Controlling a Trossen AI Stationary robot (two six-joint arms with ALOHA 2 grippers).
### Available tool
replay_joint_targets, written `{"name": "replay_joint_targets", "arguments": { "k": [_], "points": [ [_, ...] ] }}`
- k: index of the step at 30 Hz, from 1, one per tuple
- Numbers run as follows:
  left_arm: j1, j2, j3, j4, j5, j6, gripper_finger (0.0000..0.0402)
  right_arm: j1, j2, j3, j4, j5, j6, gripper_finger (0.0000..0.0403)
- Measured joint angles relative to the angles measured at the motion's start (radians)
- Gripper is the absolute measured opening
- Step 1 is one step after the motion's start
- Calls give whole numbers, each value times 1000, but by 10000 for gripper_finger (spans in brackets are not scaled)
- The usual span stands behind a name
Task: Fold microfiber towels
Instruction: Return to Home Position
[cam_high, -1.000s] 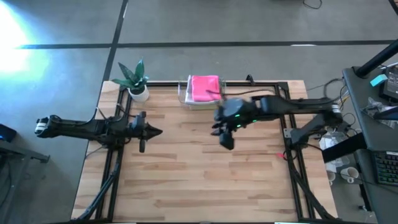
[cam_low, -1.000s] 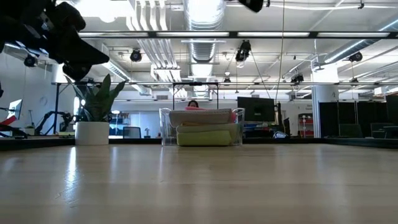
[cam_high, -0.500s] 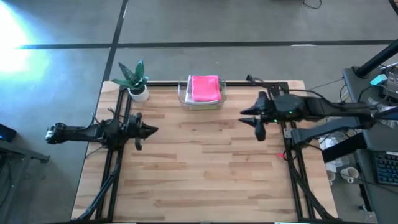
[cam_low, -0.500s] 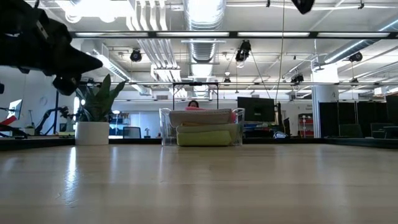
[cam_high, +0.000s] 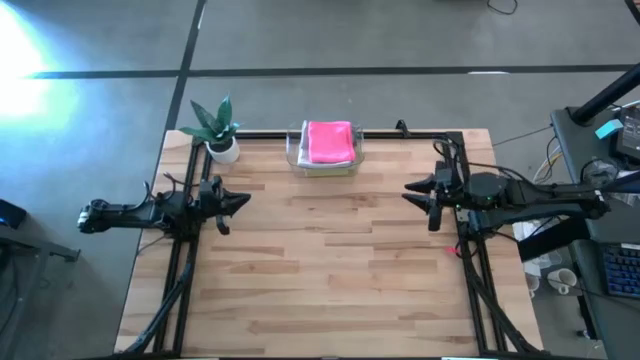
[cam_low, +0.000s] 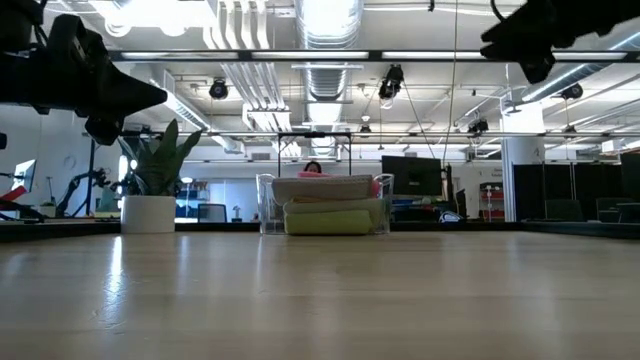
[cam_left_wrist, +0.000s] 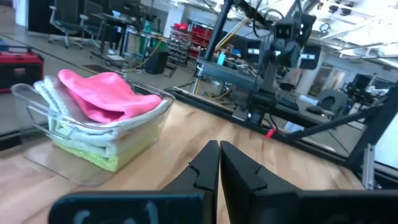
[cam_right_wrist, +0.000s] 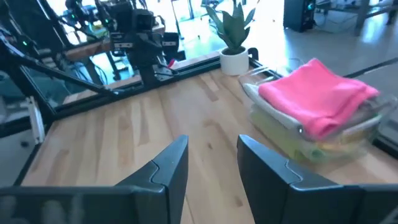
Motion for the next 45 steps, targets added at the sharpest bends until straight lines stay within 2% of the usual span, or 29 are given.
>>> {"name": "replay_joint_targets", "arguments": {
  "k": [9, 15, 23, 28, 45],
  "points": [
    [0, -2, 0, 4, -8, 0, 0, 0, -282, -183, 23, 24, 53, 128],
    [0, 1, 0, 5, -8, 0, 0, 0, -416, -279, 16, 26, 83, 128],
    [0, 2, -1, 6, -7, 0, 0, 0, -382, -414, 168, 24, 84, 128],
    [0, 12, -2, 7, -5, 0, 0, 0, -391, -526, 335, 24, 101, 128],
    [0, 22, -3, 13, -3, 0, 0, 0, -383, -538, 332, 50, 177, 128]
  ]
}}
